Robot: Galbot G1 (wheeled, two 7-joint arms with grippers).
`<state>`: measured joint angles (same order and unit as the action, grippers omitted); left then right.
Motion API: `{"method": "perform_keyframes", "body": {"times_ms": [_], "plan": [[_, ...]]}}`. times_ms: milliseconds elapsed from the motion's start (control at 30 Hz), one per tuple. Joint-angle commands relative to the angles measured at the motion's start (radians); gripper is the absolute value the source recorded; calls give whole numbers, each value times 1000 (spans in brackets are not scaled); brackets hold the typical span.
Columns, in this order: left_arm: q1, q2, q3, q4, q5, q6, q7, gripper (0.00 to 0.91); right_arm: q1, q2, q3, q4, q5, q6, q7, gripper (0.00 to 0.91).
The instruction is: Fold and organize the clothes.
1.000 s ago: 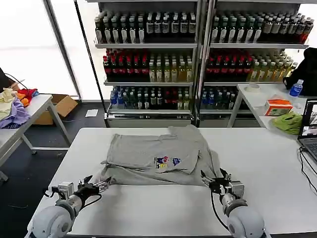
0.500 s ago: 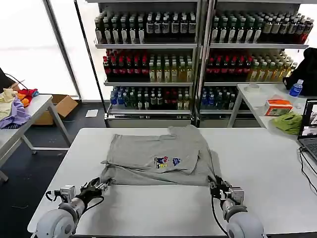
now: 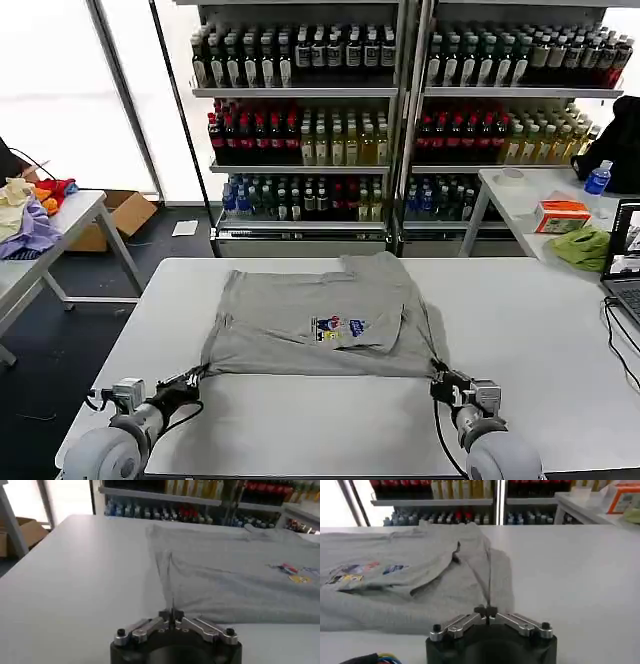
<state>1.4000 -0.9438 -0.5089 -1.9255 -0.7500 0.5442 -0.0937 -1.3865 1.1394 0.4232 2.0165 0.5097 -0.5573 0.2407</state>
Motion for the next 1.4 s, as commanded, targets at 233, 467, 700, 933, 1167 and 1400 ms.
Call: {"method": "perform_keyframes", "body": {"times_ms": [233, 467, 700, 933, 1167, 1400], "plan": [[324, -5, -164, -261, 45, 10, 34, 20, -277, 7, 80, 204, 5, 0, -14, 0], [533, -22, -271, -337, 66, 10, 67, 20, -451, 26, 154, 271, -15, 16, -30, 0], [605, -27, -321, -358, 70, 18, 91, 10, -503, 25, 171, 284, -27, 25, -43, 0], [589, -26, -341, -369, 83, 32, 103, 907, -465, 24, 175, 283, -24, 24, -43, 907], [416, 32, -441, -326, 17, 33, 103, 907, -229, -63, 269, 243, 108, 76, -115, 907], [132, 119, -323, -173, -55, 16, 144, 907, 172, -147, 178, 38, 112, 82, -201, 907]]}}
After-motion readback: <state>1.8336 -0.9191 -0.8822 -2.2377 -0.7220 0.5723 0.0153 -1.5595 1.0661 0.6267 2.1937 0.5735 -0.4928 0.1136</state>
